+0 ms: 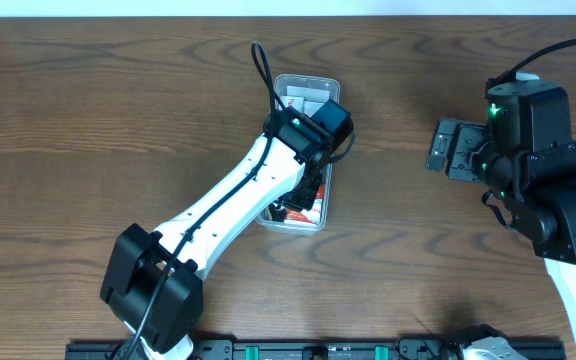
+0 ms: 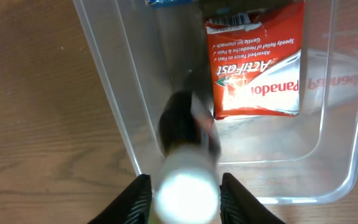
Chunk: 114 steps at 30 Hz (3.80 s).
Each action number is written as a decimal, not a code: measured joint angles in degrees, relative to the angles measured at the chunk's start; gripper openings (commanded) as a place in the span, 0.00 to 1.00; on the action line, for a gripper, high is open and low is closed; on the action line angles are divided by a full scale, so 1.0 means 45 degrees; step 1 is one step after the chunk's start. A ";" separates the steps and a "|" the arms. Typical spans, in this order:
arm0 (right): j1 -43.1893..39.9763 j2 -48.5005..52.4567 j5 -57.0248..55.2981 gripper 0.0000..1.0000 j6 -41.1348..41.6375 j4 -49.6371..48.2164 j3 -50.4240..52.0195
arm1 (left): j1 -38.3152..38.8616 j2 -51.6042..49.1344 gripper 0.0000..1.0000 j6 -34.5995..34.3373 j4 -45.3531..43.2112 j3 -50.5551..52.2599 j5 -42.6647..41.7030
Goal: Pack container
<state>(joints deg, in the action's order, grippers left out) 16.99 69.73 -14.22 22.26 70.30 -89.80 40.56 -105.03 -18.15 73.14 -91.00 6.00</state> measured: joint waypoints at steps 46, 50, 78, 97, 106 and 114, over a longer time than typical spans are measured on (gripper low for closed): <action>0.0000 0.0000 0.0000 0.99 0.0000 0.0000 0.0000 | -0.6941 0.5435 0.98 -0.0389 0.1035 -0.2297 0.2472; 0.0000 0.0000 0.0000 0.99 0.0000 0.0005 0.0000 | -0.6941 0.5435 0.98 -0.0389 0.1569 -0.2297 0.2472; 0.0000 0.0000 -0.0005 0.99 0.0000 0.0024 0.0000 | -1.0083 1.4508 0.98 0.2059 -1.0467 1.1497 -0.0729; 0.0000 0.0000 -0.0005 0.99 0.0000 0.0024 0.0000 | -1.0083 2.2984 0.98 0.1603 -1.2551 1.7510 -0.1015; 0.0000 0.0000 0.0000 0.99 0.0000 0.0024 0.0000 | -1.0083 2.3212 0.98 0.1603 -1.2488 1.8102 -0.1010; 0.0000 0.0000 0.0000 0.99 0.0000 0.0029 0.0000 | -1.0083 2.3212 0.98 0.1603 -1.2497 1.8729 -0.1015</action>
<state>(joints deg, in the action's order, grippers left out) 16.99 69.73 -14.22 22.26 70.43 -89.80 -4.82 -0.58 -10.94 16.91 -6.72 1.43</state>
